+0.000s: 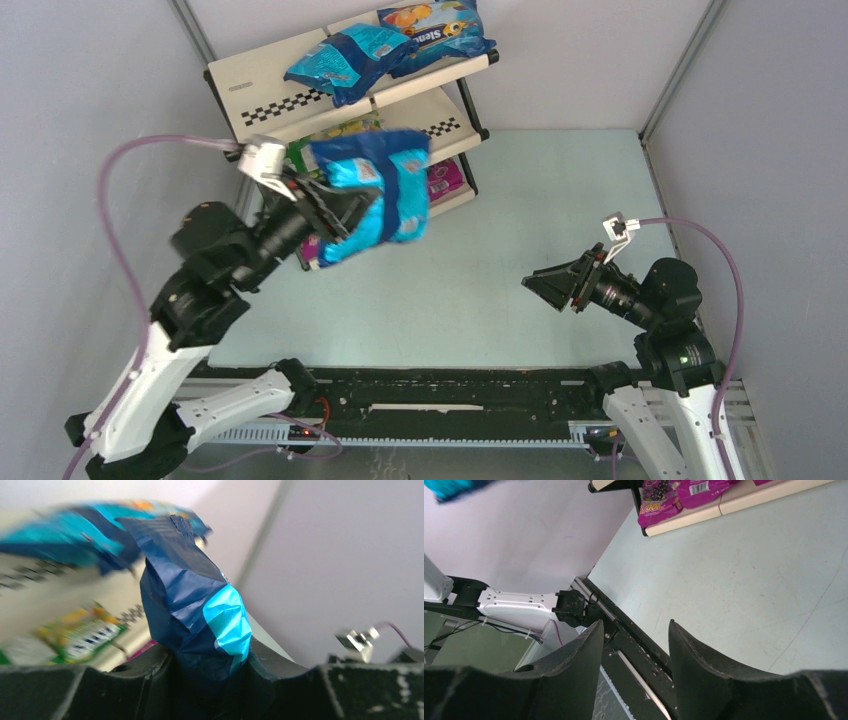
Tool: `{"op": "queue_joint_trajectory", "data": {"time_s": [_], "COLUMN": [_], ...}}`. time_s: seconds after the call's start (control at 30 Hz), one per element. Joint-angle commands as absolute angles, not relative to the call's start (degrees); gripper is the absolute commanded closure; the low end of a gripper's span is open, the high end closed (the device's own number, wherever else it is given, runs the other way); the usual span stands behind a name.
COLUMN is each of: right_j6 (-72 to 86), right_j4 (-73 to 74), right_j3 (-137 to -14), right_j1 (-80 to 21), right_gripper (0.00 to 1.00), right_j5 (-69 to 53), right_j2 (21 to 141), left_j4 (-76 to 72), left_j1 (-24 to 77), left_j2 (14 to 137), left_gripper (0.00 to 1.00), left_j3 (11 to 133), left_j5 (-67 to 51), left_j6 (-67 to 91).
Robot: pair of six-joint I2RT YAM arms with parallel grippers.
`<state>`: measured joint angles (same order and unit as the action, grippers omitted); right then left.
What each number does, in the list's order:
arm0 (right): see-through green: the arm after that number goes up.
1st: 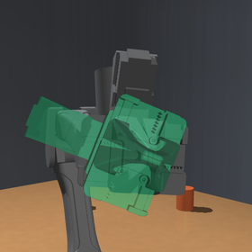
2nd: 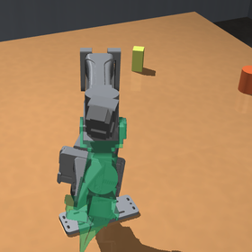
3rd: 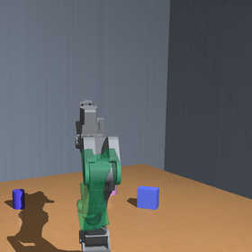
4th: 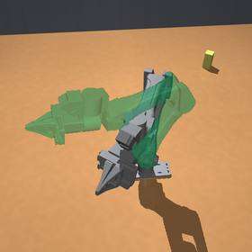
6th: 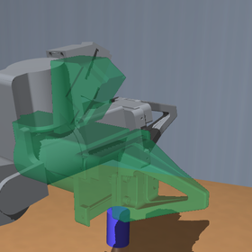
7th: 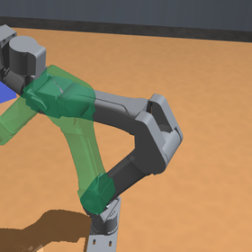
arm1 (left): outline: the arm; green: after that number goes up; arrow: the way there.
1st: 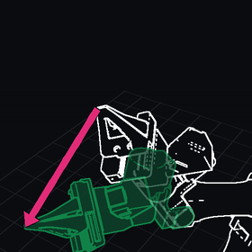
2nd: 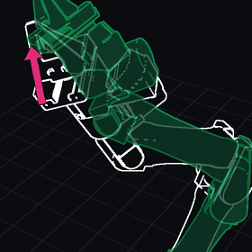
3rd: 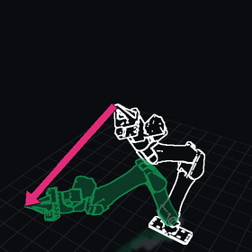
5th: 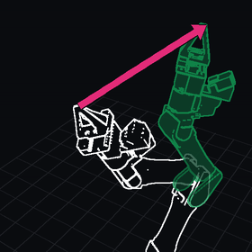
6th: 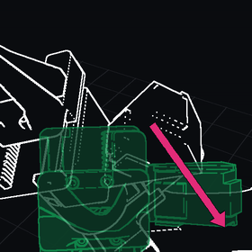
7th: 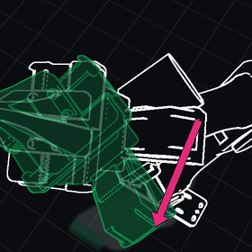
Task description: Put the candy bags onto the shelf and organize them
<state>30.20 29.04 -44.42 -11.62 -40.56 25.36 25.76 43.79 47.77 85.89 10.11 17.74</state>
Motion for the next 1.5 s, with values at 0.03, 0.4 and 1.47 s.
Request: {"op": "queue_joint_trajectory", "data": {"time_s": [0.03,0.4,1.47], "right_j6": [28.13,27.13,29.88], "right_j4": [31.52,34.94,30.10], "right_j3": [-45.59,-45.62,-42.89], "right_j1": [-11.34,-11.32,-11.17], "right_gripper": [0.41,0.40,0.40], "right_j5": [-39.91,-40.69,-42.56], "right_j2": [23.42,22.48,24.32], "left_j4": [22.58,17.49,22.79], "left_j1": [38.81,-3.87,-17.03], "left_j2": [54.17,70.01,89.09], "left_gripper": [0.99,0.99,0.91], "left_j3": [104.52,118.89,118.62], "left_j5": [18.74,-16.04,-26.62], "left_j6": [5.94,45.47,54.45]}}
